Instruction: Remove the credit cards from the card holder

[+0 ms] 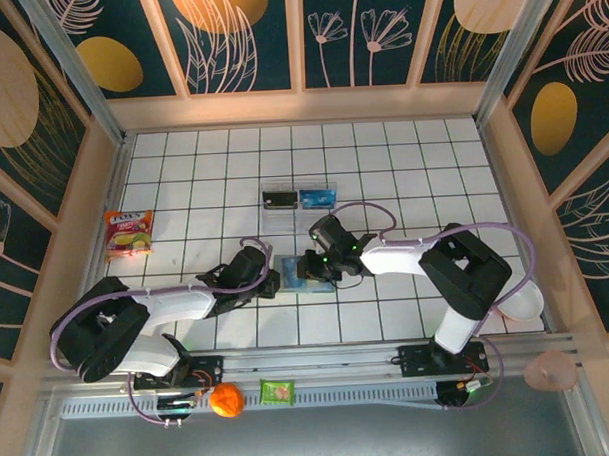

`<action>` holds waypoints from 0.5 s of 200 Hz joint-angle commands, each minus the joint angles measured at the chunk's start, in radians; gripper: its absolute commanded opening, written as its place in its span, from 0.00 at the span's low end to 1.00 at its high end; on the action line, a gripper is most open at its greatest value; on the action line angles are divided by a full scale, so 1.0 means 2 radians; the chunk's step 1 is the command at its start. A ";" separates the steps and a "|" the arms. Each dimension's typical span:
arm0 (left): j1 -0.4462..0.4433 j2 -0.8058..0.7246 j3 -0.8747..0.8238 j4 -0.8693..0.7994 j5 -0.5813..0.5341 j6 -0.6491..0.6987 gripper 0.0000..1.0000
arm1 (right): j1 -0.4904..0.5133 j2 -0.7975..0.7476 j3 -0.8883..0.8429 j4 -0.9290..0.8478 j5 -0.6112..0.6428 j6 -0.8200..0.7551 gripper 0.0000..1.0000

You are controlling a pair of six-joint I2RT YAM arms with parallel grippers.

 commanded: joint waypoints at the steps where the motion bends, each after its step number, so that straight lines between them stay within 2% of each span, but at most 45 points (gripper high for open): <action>1: 0.000 0.011 -0.009 0.003 0.013 -0.007 0.18 | -0.005 0.004 -0.003 -0.007 0.014 -0.007 0.24; 59: -0.001 0.018 -0.007 0.008 0.020 -0.007 0.16 | -0.007 0.008 -0.017 0.040 -0.031 -0.010 0.24; 100: -0.001 0.017 -0.006 0.002 0.013 -0.006 0.16 | -0.011 -0.005 -0.034 0.044 -0.021 -0.002 0.07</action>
